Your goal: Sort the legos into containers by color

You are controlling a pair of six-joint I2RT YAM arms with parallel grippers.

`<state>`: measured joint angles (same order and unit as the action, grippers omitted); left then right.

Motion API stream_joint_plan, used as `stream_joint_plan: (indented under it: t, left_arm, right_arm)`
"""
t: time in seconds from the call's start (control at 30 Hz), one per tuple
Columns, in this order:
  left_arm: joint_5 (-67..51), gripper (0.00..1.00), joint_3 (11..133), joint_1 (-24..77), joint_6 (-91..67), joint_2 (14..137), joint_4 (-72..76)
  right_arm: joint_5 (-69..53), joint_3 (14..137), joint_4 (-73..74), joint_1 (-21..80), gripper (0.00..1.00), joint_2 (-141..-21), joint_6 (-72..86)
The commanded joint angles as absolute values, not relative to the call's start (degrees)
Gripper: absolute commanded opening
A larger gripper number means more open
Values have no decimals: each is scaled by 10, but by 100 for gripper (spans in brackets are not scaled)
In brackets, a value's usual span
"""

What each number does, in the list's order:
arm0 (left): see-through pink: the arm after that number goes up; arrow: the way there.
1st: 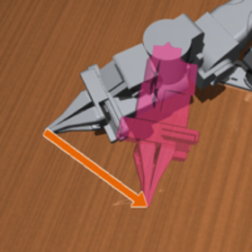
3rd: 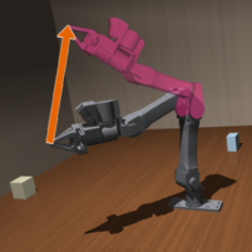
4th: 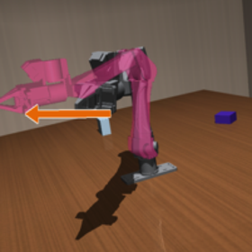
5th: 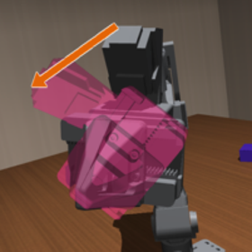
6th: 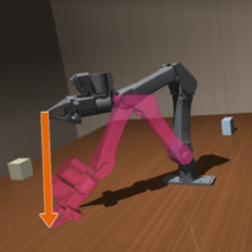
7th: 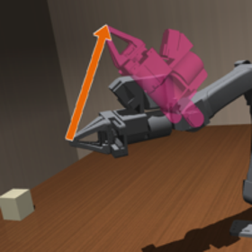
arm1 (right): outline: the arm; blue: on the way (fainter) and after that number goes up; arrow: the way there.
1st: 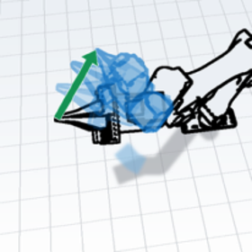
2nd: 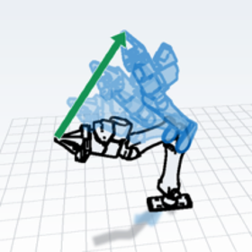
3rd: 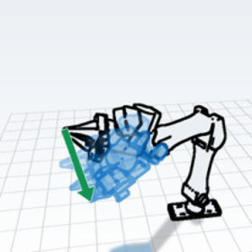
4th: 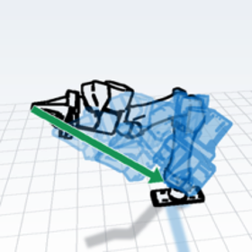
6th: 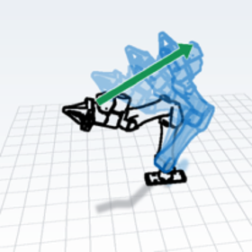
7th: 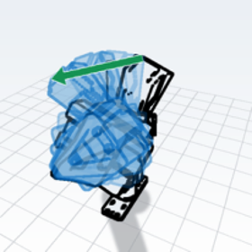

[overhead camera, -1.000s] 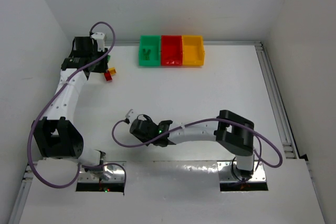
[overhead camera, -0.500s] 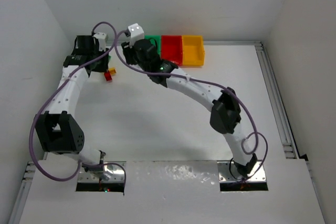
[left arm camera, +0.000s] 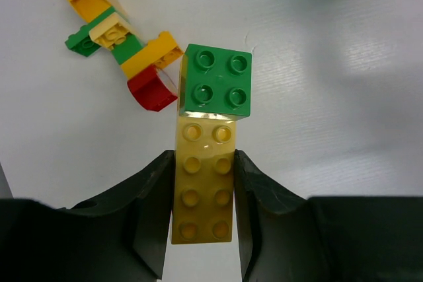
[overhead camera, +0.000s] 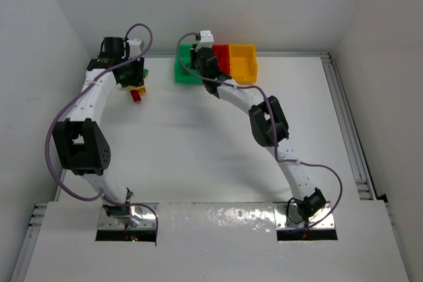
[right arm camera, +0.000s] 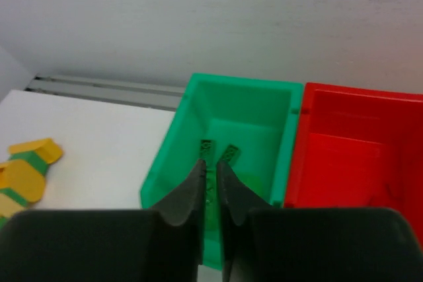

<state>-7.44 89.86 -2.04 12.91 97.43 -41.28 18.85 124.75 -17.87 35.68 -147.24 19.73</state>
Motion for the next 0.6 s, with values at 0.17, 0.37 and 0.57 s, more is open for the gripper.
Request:
stream_joint_plan:
  t: [0.17, 0.37, 0.57]
  left_arm:
    - [-118, 0, 939, -25, 144, 998, -425]
    - [-125, 0, 956, -25, 152, 1009, -438]
    - [-214, 0, 986, -25, 206, 1014, -472]
  right_arm:
    - [159, 1287, -238, 355, 6, -1500, 235]
    - [143, 1328, -257, 348, 11, -1517, 239]
    - [38, 1175, -300, 348, 29, -1362, 221]
